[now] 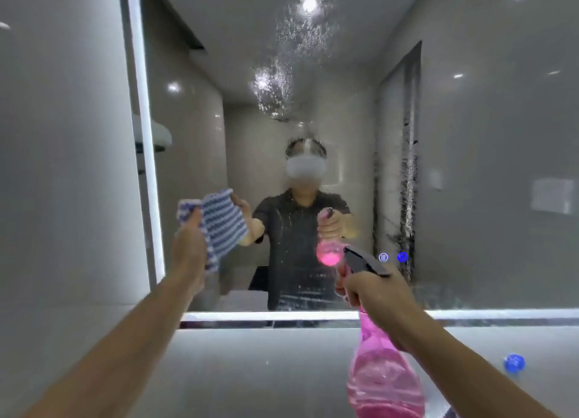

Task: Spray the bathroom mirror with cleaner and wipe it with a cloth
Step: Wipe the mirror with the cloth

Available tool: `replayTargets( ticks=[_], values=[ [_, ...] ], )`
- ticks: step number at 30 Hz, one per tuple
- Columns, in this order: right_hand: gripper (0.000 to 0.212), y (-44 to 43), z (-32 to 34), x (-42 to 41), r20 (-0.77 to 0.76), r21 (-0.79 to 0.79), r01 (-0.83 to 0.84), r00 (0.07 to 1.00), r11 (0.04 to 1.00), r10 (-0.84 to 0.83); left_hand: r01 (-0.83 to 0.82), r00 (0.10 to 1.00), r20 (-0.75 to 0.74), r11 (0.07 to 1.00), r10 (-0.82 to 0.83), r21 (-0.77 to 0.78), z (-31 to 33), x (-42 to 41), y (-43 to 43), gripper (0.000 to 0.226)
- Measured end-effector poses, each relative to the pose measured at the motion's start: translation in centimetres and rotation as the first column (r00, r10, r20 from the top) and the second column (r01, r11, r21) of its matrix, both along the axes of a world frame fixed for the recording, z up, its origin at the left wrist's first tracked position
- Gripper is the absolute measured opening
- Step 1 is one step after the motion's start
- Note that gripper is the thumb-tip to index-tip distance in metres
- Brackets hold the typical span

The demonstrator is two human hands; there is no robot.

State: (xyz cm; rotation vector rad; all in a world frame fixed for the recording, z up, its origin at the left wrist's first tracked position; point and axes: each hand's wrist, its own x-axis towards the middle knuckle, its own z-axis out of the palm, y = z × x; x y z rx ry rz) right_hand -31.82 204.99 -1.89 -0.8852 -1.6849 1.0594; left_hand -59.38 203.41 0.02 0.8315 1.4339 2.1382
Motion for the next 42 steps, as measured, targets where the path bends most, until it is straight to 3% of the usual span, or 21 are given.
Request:
replayTargets(
  ticks=[3,5,8,12,14,16,18,20,22,23,25,27,29,32,35,37,39,42],
  values=[
    [0.011,1.0,0.7,-1.0,-0.019,0.014,0.026,0.999,1.0,-0.026,-0.111,0.955,-0.267,0.99,0.13,0.086,5.4,-0.9,1.4,0.052],
    [0.003,1.7,1.2,-1.5,-0.023,0.052,0.031,0.999,0.998,-0.029,-0.161,0.869,-0.417,0.949,0.266,0.27,10.0,-2.2,3.0,0.046],
    [0.011,2.6,1.3,-1.9,-0.017,0.087,0.016,1.0,0.996,-0.015,-0.408,0.515,-0.68,0.847,0.522,0.341,16.7,-3.0,6.4,0.062],
    [0.028,3.7,0.2,-1.6,0.009,0.109,0.082,0.996,0.991,-0.084,-0.382,0.079,-0.847,0.8,0.526,0.462,18.3,-0.6,11.0,0.075],
    [0.02,4.0,-0.4,-1.7,0.017,0.114,0.116,0.993,0.987,-0.119,-0.326,-0.182,-0.828,0.762,0.53,0.559,14.3,1.1,12.7,0.07],
    [0.002,3.9,-0.8,-2.0,0.009,0.104,0.147,0.989,0.984,-0.149,-0.201,-0.392,-0.792,0.797,0.468,0.57,6.4,2.1,13.3,0.066],
    [0.002,4.3,-1.2,-2.2,0.004,0.117,0.153,0.988,0.981,-0.155,-0.1,-0.501,-0.809,0.908,0.307,0.406,-4.7,2.5,12.3,0.064],
    [0.003,4.4,-1.4,-2.4,0.012,0.124,0.15,0.988,0.981,-0.152,-0.109,-0.649,-0.753,0.967,0.106,0.231,-15.3,1.7,10.6,0.061],
    [0.016,4.5,-1.3,-2.6,0.035,0.117,0.117,0.992,0.986,-0.122,-0.127,-0.822,-0.568,0.957,0.044,0.259,-21.3,0.0,10.0,0.063],
    [0.024,4.6,-1.3,-2.7,0.038,0.11,0.105,0.993,0.988,-0.11,-0.122,-0.848,-0.529,0.961,0.029,0.249,-21.9,-0.6,10.4,0.072],
    [0.036,5.1,-0.8,-2.6,0.012,0.09,0.105,0.994,0.99,-0.107,-0.06,-0.794,-0.594,0.954,0.133,0.295,-19.9,-1.0,10.3,0.083],
    [0.034,5.5,0.2,-2.3,0.0,0.082,0.096,0.995,0.992,-0.097,-0.042,-0.596,-0.767,0.944,0.239,0.327,-15.5,-1.0,9.9,0.085],
    [0.025,5.9,1.7,-1.9,0.002,0.097,0.086,0.996,0.992,-0.087,-0.16,-0.383,-0.843,0.872,0.378,0.463,-7.3,-1.4,9.7,0.078],
    [0.029,6.8,4.2,-1.4,-0.005,0.102,0.088,0.996,0.991,-0.088,-0.429,-0.311,-0.822,0.701,0.477,0.569,9.3,-1.7,10.1,0.068],
    [0.033,7.5,5.4,-0.9,-0.031,0.057,0.112,0.993,0.992,-0.111,-0.507,-0.057,-0.88,0.745,0.472,0.433,22.2,-0.3,11.1,0.072],
    [0.034,7.8,5.2,-0.1,-0.031,0.031,0.137,0.99,0.99,-0.136,-0.477,0.071,-0.888,0.797,0.455,0.37,26.4,1.6,12.0,0.077],
    [0.032,8.0,4.6,0.8,-0.007,0.043,0.155,0.988,0.987,-0.155,-0.457,0.027,-0.897,0.803,0.441,0.381,26.7,4.4,13.1,0.077],
    [0.014,8.1,3.3,2.4,-0.004,0.087,0.194,0.981,0.977,-0.194,-0.317,-0.245,-0.865,0.807,0.438,0.498,20.1,9.0,14.9,0.069]
  ],
)
